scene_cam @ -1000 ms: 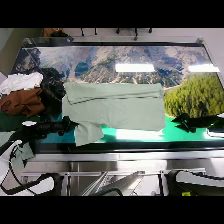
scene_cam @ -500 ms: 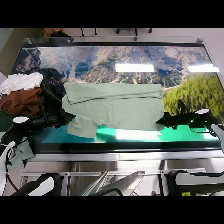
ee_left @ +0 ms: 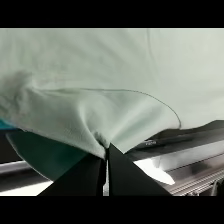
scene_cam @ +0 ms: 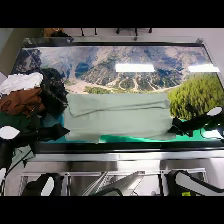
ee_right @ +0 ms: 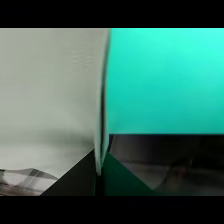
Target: Fold the shirts.
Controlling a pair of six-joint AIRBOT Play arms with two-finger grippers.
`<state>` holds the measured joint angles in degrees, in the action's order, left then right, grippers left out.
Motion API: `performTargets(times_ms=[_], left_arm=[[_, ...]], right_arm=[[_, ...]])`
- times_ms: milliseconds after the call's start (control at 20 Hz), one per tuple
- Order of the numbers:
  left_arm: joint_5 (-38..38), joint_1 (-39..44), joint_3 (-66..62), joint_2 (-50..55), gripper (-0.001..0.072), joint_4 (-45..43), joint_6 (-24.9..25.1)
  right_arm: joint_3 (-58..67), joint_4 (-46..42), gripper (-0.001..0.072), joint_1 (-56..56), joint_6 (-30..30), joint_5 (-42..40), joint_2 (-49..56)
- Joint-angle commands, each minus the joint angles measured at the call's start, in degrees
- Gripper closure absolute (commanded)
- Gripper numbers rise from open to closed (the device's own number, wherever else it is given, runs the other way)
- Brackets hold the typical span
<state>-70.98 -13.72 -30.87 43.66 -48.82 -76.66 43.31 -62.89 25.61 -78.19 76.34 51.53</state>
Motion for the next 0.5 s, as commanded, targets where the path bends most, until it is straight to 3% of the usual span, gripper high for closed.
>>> performTargets(times_ms=[0,150,450], left_arm=[[-4.02,0.66,2.14,-9.92,0.0698,-5.40,-5.33],[0.57,0.81,1.27,-12.00,0.0698,-5.42,-5.84],[9.03,0.83,-14.23,9.35,0.0696,-4.74,-0.02]], right_arm=[[0.02,-7.17,0.0696,1.75,-6.29,4.09,-7.34],[0.24,-4.46,0.0696,1.73,-2.97,-1.60,-10.80],[0.59,25.38,0.0695,-0.22,18.51,-21.18,-3.67]])
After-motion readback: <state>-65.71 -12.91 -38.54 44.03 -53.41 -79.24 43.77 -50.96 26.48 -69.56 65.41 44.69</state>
